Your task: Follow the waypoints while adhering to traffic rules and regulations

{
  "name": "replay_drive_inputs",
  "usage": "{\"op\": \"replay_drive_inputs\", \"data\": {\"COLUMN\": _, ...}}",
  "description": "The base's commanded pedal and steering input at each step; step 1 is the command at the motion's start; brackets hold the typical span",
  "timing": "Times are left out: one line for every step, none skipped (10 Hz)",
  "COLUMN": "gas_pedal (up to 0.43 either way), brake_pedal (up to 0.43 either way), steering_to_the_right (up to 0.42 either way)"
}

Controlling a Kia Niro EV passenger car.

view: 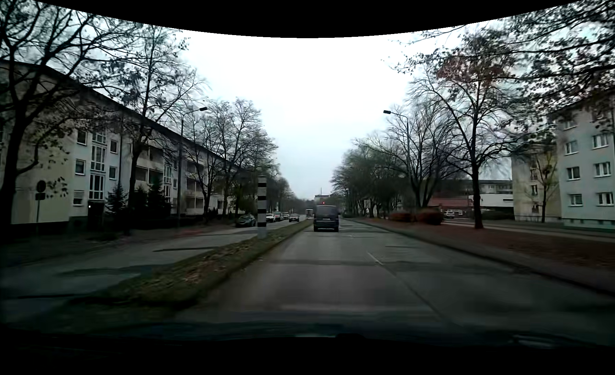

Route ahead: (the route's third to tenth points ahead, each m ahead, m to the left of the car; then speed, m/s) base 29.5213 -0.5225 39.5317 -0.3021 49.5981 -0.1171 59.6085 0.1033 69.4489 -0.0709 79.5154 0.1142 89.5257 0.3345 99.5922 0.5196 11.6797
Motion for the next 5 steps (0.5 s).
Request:
{"op": "replay_drive_inputs", "data": {"gas_pedal": 0.157, "brake_pedal": 0.0, "steering_to_the_right": 0.0}}
{"op": "replay_drive_inputs", "data": {"gas_pedal": 0.157, "brake_pedal": 0.0, "steering_to_the_right": 0.0}}
{"op": "replay_drive_inputs", "data": {"gas_pedal": 0.157, "brake_pedal": 0.0, "steering_to_the_right": 0.0}}
{"op": "replay_drive_inputs", "data": {"gas_pedal": 0.157, "brake_pedal": 0.0, "steering_to_the_right": -0.001}}
{"op": "replay_drive_inputs", "data": {"gas_pedal": 0.157, "brake_pedal": 0.0, "steering_to_the_right": 0.0}}
